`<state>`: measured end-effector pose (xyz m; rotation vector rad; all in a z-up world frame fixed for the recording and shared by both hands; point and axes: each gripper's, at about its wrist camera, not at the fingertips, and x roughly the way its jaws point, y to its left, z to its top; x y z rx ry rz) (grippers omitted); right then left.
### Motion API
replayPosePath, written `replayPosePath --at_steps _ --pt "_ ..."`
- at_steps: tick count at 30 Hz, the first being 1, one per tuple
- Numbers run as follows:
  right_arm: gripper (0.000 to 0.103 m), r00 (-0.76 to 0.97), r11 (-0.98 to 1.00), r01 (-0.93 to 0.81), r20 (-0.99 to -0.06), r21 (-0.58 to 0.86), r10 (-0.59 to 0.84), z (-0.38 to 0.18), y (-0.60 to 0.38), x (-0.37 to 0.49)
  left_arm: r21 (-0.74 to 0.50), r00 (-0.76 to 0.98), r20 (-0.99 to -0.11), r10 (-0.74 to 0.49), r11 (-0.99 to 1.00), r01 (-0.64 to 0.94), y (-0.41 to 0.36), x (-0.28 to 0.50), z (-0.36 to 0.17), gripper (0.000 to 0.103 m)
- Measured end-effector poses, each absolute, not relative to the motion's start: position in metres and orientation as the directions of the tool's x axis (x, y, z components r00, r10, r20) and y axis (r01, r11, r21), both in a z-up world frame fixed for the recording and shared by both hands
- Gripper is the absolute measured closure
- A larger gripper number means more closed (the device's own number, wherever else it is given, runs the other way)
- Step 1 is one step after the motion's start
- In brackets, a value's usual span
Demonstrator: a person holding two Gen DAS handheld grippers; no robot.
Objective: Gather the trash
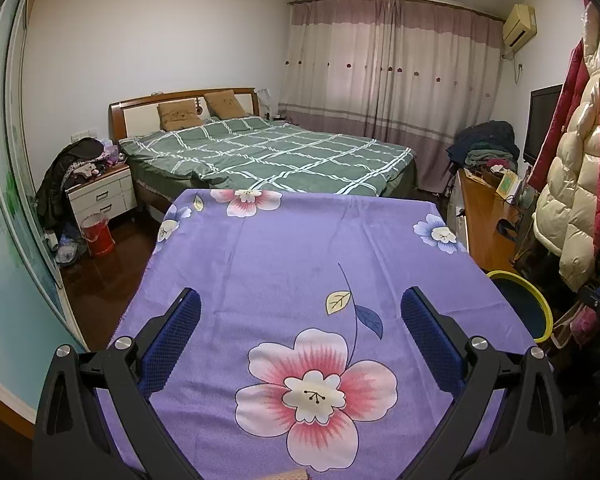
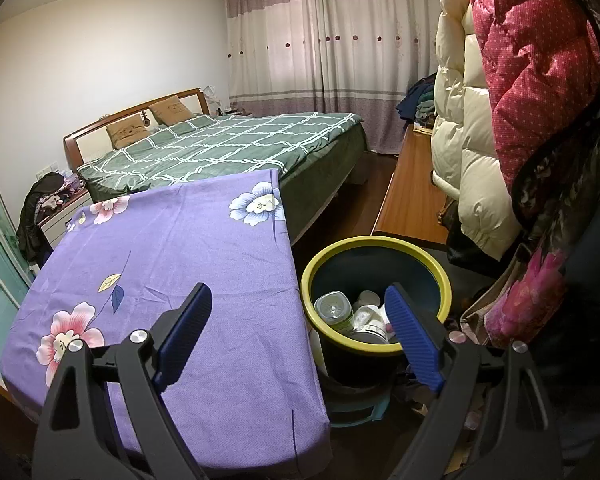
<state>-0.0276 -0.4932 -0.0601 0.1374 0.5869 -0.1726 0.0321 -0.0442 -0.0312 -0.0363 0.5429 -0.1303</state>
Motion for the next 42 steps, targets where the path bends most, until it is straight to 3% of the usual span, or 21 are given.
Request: replayPosePath --at_steps 42 --pt "0.019 0.816 0.975 0.205 -0.565 0.082 -0.124 -0.0613 -0.4928 -0.0251 -0.035 0.847 -0.517 -0.124 0.992 0.124 -0.0480 0.0371 -0.0320 0.004"
